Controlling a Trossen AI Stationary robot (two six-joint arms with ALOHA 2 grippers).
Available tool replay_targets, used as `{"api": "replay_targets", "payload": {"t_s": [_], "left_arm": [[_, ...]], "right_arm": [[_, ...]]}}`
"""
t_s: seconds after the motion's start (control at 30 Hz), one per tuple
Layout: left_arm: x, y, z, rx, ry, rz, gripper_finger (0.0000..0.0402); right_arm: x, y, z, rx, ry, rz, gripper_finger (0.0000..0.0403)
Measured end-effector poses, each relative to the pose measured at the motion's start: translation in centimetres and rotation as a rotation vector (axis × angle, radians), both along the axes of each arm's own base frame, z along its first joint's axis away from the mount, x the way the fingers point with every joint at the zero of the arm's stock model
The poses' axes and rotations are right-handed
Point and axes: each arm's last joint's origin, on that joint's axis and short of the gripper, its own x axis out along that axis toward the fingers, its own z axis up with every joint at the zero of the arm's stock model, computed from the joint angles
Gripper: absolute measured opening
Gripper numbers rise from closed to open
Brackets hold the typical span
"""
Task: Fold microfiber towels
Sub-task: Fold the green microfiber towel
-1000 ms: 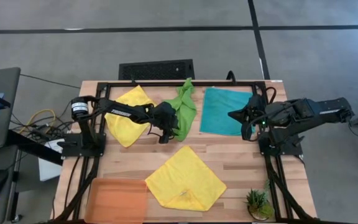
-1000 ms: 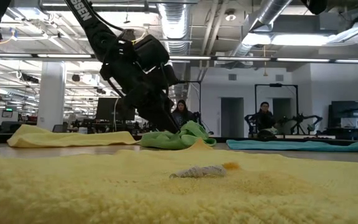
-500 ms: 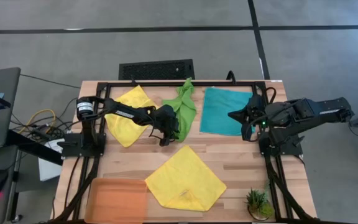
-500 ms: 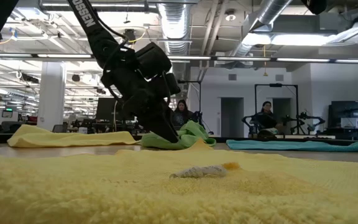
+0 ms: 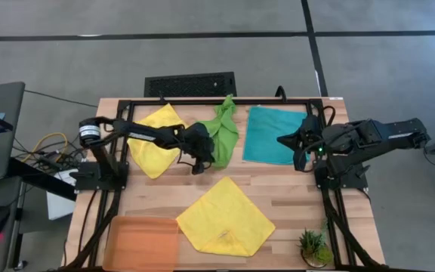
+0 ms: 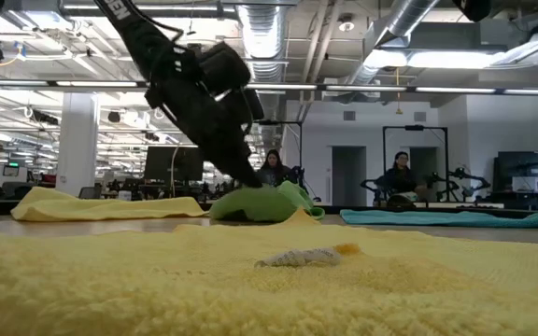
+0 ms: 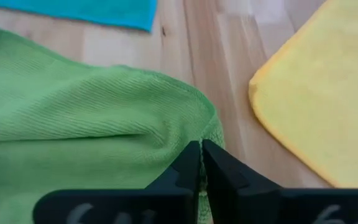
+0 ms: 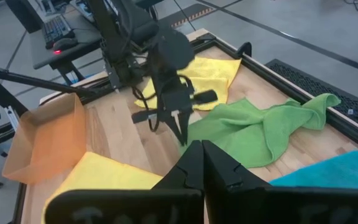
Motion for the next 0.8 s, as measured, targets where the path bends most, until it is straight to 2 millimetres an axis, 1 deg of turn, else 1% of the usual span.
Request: {"api": "replay_targets", "payload": {"t_s": [0.1,0.17,0.27,0.4,0.53,0.63,0.8], "left_arm": [[-0.8,0.0,1.9,-0.008,-0.024,0.023,0.0003],[-1.3,0.3,3.8,-0.039,-0.047,0.062,0.0002],[-2.0,0.5,7.3,-0.042,-0.097,0.104,0.0002],[-2.6,0.6,12.2,0.041,-0.117,0.143,0.0001],[-2.9,0.7,16.1,0.126,-0.086,0.163,0.0001],[-3.1,0.8,18.2,0.158,-0.07,0.169,0.0001],[-3.2,0.7,20.6,0.177,-0.102,0.16,0.0]], "right_arm": [[0.0,0.0,0.0,0.0,0.0,0.0,0.0017],[0.0,0.0,0.0,0.0,0.0,0.0,0.0016],[0.0,0.0,0.0,-0.001,0.001,0.0,0.0015],[0.3,0.0,-0.2,-0.01,0.015,0.0,0.0018],[1.4,0.0,-0.6,-0.105,0.068,0.008,0.0029],[2.4,-0.3,-1.1,-0.134,0.104,-0.005,0.0042],[4.7,-1.1,-2.0,-0.156,0.15,-0.044,0.0073]]}}
